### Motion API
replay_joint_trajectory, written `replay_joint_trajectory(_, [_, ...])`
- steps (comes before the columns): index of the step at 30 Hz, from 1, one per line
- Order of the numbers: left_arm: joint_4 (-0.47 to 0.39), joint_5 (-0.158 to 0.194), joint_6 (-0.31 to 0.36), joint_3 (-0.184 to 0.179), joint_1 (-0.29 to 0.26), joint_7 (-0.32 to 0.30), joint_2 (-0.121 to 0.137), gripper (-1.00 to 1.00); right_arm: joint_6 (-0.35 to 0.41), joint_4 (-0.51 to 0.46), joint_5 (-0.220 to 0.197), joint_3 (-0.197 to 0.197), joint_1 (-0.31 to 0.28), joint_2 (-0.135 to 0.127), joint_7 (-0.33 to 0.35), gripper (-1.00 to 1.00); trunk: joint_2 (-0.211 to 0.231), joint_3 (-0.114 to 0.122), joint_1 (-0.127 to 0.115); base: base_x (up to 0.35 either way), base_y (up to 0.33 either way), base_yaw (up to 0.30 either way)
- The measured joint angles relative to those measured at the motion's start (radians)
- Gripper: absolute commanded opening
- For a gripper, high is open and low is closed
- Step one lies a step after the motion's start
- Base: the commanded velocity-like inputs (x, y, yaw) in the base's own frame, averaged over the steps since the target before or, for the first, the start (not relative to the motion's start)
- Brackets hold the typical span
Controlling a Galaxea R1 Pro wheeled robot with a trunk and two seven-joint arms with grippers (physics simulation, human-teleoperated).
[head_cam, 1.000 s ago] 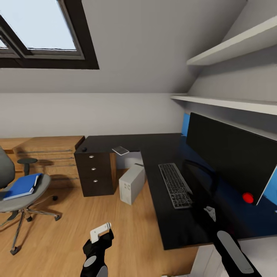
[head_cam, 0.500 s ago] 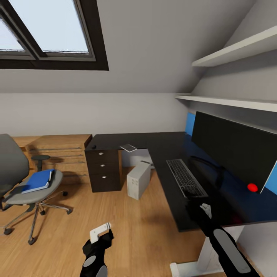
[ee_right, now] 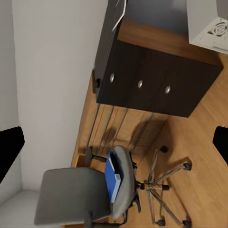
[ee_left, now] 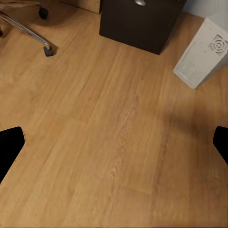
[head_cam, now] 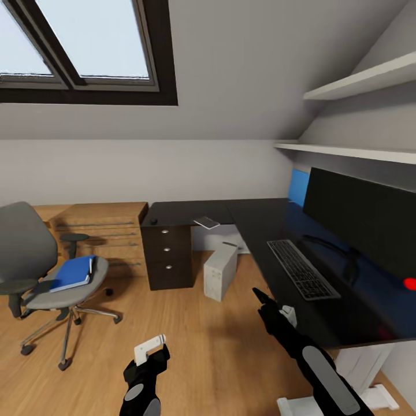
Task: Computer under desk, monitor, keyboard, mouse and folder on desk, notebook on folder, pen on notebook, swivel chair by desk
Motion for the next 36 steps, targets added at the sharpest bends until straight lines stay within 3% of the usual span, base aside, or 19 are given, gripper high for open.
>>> replay_joint_trajectory(11, [0.011,-0.003,-0.001,-0.003,0.000,0.003,-0.002,1.00,-0.004,-0.001,0.001,-0.001,0.000,0.020,-0.002,1.00,0.000,0.000,0.000,0.076,0.238,0.000])
replay_joint_trajectory(18, [0.013,-0.004,-0.023,-0.003,0.000,0.000,-0.001,1.00,-0.015,-0.076,0.005,-0.010,0.001,0.010,-0.021,1.00,0.049,0.022,-0.027,0.003,0.006,0.000])
replay_joint_trajectory(20, [0.013,-0.005,-0.024,-0.002,0.000,0.000,0.000,1.00,-0.019,-0.133,0.014,-0.011,0.002,-0.008,-0.080,1.00,0.063,0.028,-0.034,0.000,0.001,0.000])
replay_joint_trajectory(23, [0.013,-0.005,-0.024,-0.002,0.000,0.000,0.000,1.00,-0.019,-0.207,0.031,-0.007,0.002,-0.053,-0.240,1.00,0.084,0.038,-0.046,0.000,0.000,0.000])
replay_joint_trajectory(27, [0.013,-0.005,-0.024,-0.001,0.000,0.000,0.000,1.00,-0.019,-0.248,0.050,-0.002,0.002,-0.066,-0.379,1.00,0.112,0.050,-0.061,0.000,0.000,0.000])
replay_joint_trajectory(29, [0.013,-0.005,-0.024,0.000,0.001,0.000,0.000,1.00,-0.021,-0.253,0.081,0.001,0.002,-0.066,-0.441,1.00,0.126,0.056,-0.069,0.000,0.000,0.000])
replay_joint_trajectory(30, [0.013,-0.005,-0.024,-0.001,0.000,0.000,0.000,1.00,-0.022,-0.254,0.116,0.002,0.002,-0.064,-0.480,1.00,0.133,0.060,-0.073,0.000,0.000,0.000])
replay_joint_trajectory(33, [0.013,-0.005,-0.024,-0.001,0.000,0.000,0.000,1.00,-0.025,-0.238,0.289,0.009,0.002,-0.036,-0.569,1.00,0.154,0.069,-0.084,0.000,0.000,0.000])
replay_joint_trajectory(34, [0.013,-0.005,-0.024,-0.002,0.000,-0.001,-0.001,1.00,-0.026,-0.233,0.325,0.011,0.002,-0.023,-0.576,1.00,0.161,0.072,-0.088,0.000,0.000,0.000])
replay_joint_trajectory(35, [0.013,-0.004,-0.024,-0.002,0.000,-0.001,0.000,1.00,-0.034,-0.212,0.461,0.016,0.002,0.040,-0.591,1.00,0.168,0.075,-0.092,0.000,0.000,0.000])
replay_joint_trajectory(36, [0.014,-0.004,-0.024,-0.002,0.000,-0.001,-0.001,1.00,-0.039,-0.201,0.536,0.016,0.002,0.077,-0.595,1.00,0.175,0.078,-0.096,0.000,0.000,0.000])
